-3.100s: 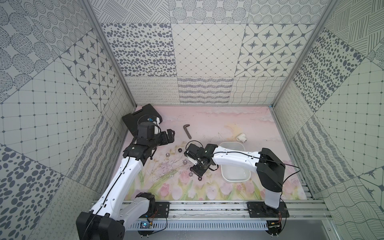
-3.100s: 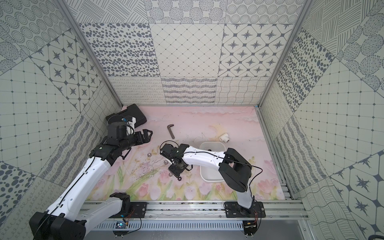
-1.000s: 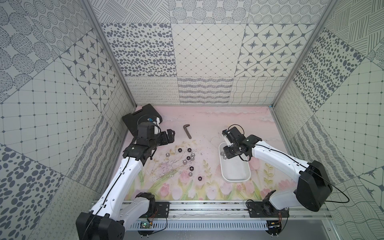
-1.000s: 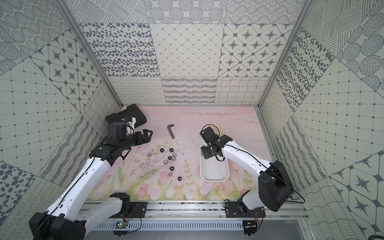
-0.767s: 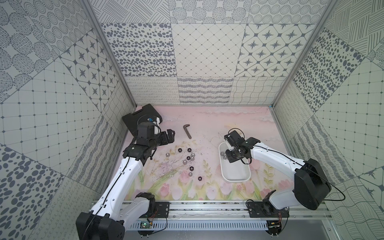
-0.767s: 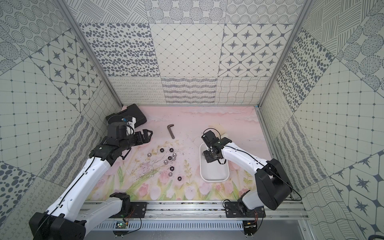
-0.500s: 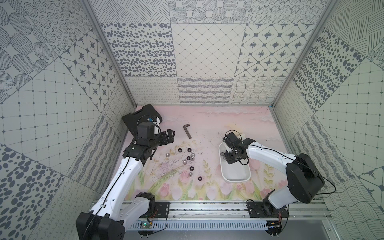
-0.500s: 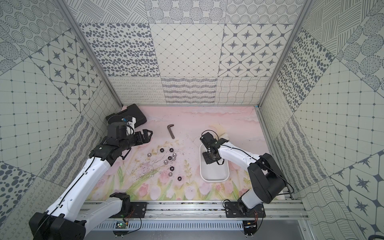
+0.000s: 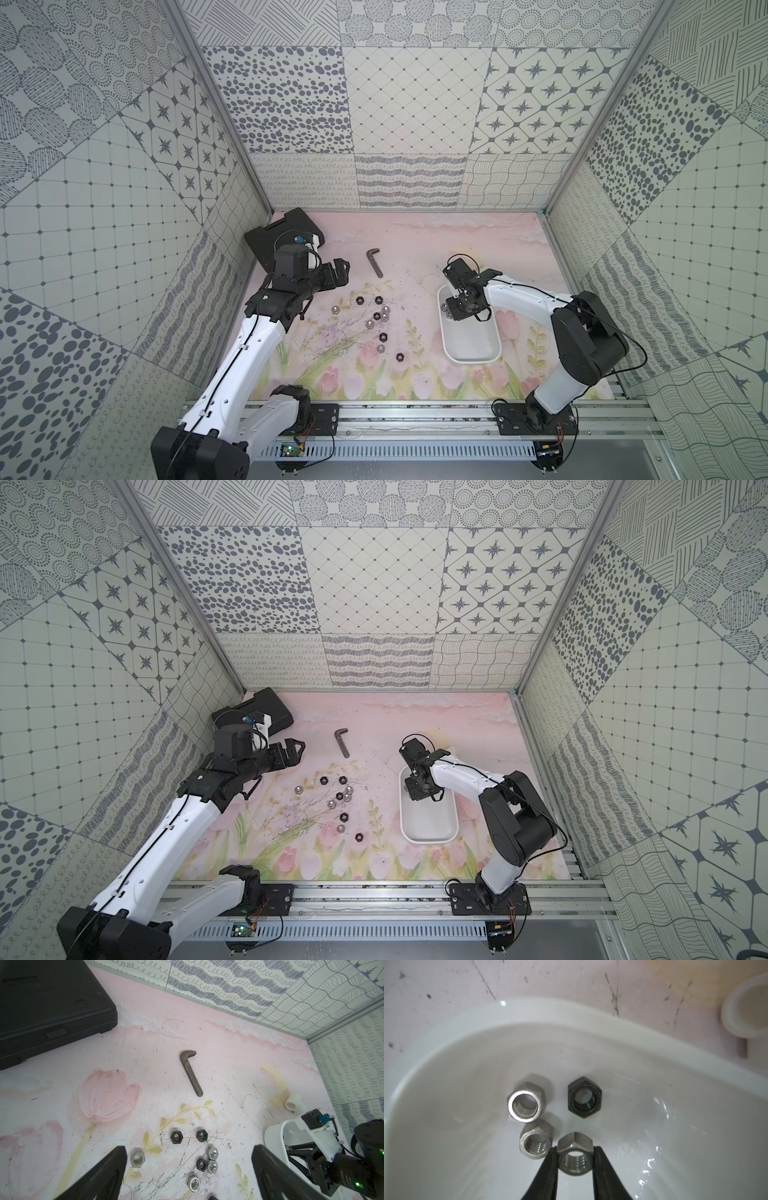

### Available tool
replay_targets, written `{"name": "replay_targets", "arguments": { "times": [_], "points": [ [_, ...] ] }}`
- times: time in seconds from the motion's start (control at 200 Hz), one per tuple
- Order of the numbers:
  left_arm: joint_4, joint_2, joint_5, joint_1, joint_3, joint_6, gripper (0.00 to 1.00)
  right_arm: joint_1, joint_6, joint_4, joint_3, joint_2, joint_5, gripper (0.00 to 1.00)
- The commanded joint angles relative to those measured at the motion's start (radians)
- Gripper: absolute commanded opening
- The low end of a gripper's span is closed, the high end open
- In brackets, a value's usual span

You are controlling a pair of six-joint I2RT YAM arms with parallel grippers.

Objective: Put the nuts on the desktop into the storage box
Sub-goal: Place the nut in the storage box, then pick up the nut from the center of the board.

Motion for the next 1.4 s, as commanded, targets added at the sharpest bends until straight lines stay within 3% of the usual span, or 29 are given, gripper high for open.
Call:
{"name": "replay_targets", "arguments": {
  "times": [0.0,0.195,0.385,0.56,0.75,1.021,1.391],
  "points": [
    [0.003,-0.007,0.008,-0.002,-0.010,-0.007,0.99,-0.004,-0.015,0.019,0.031,0.035,-0.003,0.34],
    [0.003,-0.007,0.006,-0.003,-0.014,-0.005,0.99,-0.003,-0.018,0.020,0.054,0.064,-0.006,0.42],
    [0.004,-0.005,0.005,-0.002,-0.011,-0.005,0.99,0.011,-0.013,-0.002,0.072,-0.006,-0.007,0.43],
    [0.008,0.000,0.010,-0.002,-0.012,-0.010,0.99,0.085,-0.033,-0.057,0.130,-0.108,0.004,0.46],
    [0.009,0.003,0.012,-0.002,-0.010,-0.012,0.99,0.235,-0.037,-0.044,0.179,-0.152,-0.020,0.50],
    [0.015,0.002,0.014,-0.002,-0.010,-0.016,0.99,0.445,0.027,0.044,0.244,0.023,-0.046,0.51],
    [0.015,-0.004,0.021,-0.002,-0.012,-0.013,0.99,0.536,0.087,0.045,0.410,0.273,-0.063,0.50]
  ]
}}
